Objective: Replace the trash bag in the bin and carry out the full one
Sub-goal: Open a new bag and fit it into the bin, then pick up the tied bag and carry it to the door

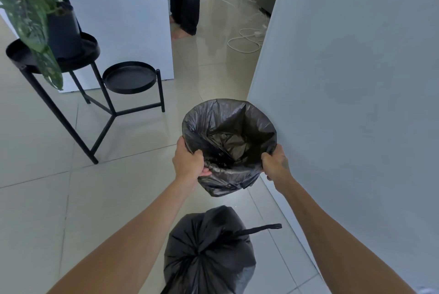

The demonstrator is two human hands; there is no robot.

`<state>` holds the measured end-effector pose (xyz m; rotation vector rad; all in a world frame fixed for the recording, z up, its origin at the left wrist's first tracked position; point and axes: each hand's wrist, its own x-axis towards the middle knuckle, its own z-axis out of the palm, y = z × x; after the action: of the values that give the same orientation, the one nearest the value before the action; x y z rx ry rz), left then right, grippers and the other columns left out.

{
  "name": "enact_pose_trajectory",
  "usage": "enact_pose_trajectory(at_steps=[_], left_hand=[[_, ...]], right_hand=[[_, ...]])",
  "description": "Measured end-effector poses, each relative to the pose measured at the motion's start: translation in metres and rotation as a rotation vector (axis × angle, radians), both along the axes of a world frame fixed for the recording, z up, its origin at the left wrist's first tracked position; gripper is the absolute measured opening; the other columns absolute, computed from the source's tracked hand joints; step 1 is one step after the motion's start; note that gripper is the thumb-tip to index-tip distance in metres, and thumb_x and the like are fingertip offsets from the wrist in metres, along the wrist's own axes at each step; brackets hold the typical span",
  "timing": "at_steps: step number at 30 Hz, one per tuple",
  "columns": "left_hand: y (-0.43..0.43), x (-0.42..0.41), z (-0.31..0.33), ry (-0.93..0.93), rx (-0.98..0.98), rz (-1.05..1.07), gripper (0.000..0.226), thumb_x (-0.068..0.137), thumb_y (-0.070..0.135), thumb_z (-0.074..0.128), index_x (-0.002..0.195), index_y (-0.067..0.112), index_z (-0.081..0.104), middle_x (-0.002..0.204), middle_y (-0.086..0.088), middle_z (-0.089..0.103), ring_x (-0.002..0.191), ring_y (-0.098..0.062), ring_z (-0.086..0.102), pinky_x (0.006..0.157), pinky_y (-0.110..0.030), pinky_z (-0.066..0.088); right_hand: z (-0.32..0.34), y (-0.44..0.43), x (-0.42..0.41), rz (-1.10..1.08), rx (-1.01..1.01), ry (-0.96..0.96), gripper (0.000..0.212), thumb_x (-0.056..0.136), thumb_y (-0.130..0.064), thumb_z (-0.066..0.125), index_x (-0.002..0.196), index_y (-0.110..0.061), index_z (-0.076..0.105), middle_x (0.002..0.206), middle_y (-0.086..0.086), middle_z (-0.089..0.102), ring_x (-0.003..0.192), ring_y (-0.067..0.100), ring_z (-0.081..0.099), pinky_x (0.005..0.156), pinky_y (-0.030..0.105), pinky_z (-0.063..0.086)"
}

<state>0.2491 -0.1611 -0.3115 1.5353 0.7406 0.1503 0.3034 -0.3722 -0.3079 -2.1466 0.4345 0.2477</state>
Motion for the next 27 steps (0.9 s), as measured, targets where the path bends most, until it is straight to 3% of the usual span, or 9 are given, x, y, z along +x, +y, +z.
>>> enact_pose_trajectory(at_steps=[4,8,10,12,15,17,19,22,27], left_hand=[[0.002,0.003,0.001,0.058,0.061,0.003,0.054,0.099,0.018,0.059,0.148,0.029,0.038,0.121,-0.018,0.066,0.040,-0.018,0.066,0.049,-0.038,0.062],[0.005,-0.009,0.005,0.105,0.097,-0.044,0.094,0.082,0.069,0.063,0.157,0.036,0.016,0.121,-0.015,0.068,0.046,-0.017,0.065,0.050,-0.033,0.062],[0.006,-0.021,0.009,0.111,0.119,-0.031,0.103,0.075,0.083,0.055,0.158,0.037,0.012,0.099,-0.012,0.073,0.042,-0.015,0.062,0.043,-0.028,0.057],[0.007,-0.035,0.013,0.125,0.189,-0.012,0.093,0.083,0.077,0.052,0.158,0.034,0.016,0.086,-0.011,0.071,0.043,-0.018,0.061,0.040,-0.027,0.054],[0.006,-0.061,0.021,0.180,0.302,-0.053,0.070,0.093,0.045,0.062,0.153,0.023,0.034,0.102,-0.013,0.070,0.053,-0.022,0.067,0.044,-0.028,0.057],[0.002,-0.084,0.029,0.200,0.320,-0.118,0.047,0.092,0.033,0.066,0.134,0.015,0.058,0.102,-0.015,0.071,0.054,-0.025,0.068,0.053,-0.035,0.062],[-0.004,-0.117,0.041,0.186,0.323,-0.186,0.024,0.090,0.026,0.068,0.108,0.011,0.070,0.089,-0.015,0.073,0.049,-0.027,0.065,0.061,-0.043,0.065],[-0.010,-0.170,0.061,0.201,0.392,-0.350,0.010,0.087,0.022,0.067,0.087,0.013,0.071,0.078,-0.013,0.074,0.050,-0.025,0.066,0.061,-0.039,0.065],[-0.004,-0.232,0.078,0.240,0.519,-0.487,0.007,0.083,0.019,0.068,0.078,0.014,0.068,0.080,-0.013,0.075,0.074,-0.033,0.075,0.069,-0.041,0.065]], right_hand=[[0.003,-0.001,0.002,-0.018,0.040,0.063,0.033,0.100,-0.024,0.047,0.133,-0.017,0.042,0.092,0.009,0.055,0.061,0.016,0.043,0.044,0.023,0.037],[0.010,-0.011,-0.016,0.008,-0.007,0.093,0.087,0.088,-0.073,0.048,0.152,-0.019,0.023,0.134,0.020,0.058,0.084,0.025,0.047,0.064,0.032,0.044],[0.015,-0.017,-0.031,0.003,-0.061,0.083,0.096,0.083,-0.081,0.040,0.153,-0.018,0.022,0.136,0.020,0.057,0.088,0.026,0.054,0.074,0.039,0.048],[0.024,-0.022,-0.049,-0.017,-0.103,0.064,0.092,0.086,-0.079,0.036,0.152,-0.016,0.025,0.143,0.018,0.051,0.108,0.032,0.062,0.092,0.047,0.053],[0.040,-0.029,-0.077,0.041,-0.168,0.050,0.079,0.093,-0.068,0.041,0.148,-0.012,0.036,0.145,0.016,0.051,0.121,0.035,0.059,0.100,0.054,0.051],[0.050,-0.034,-0.103,0.138,-0.203,0.050,0.069,0.093,-0.058,0.052,0.142,-0.010,0.048,0.142,0.015,0.053,0.120,0.035,0.060,0.102,0.051,0.050],[0.063,-0.037,-0.137,0.218,-0.229,0.040,0.056,0.091,-0.049,0.060,0.133,-0.011,0.056,0.138,0.013,0.053,0.119,0.034,0.060,0.104,0.046,0.049],[0.082,-0.033,-0.184,0.331,-0.305,0.022,0.038,0.091,-0.038,0.061,0.121,-0.014,0.063,0.134,0.012,0.055,0.115,0.031,0.059,0.098,0.039,0.049],[0.095,-0.011,-0.228,0.575,-0.504,-0.022,0.041,0.096,-0.036,0.054,0.131,-0.017,0.061,0.144,0.010,0.050,0.127,0.031,0.051,0.105,0.040,0.043]])
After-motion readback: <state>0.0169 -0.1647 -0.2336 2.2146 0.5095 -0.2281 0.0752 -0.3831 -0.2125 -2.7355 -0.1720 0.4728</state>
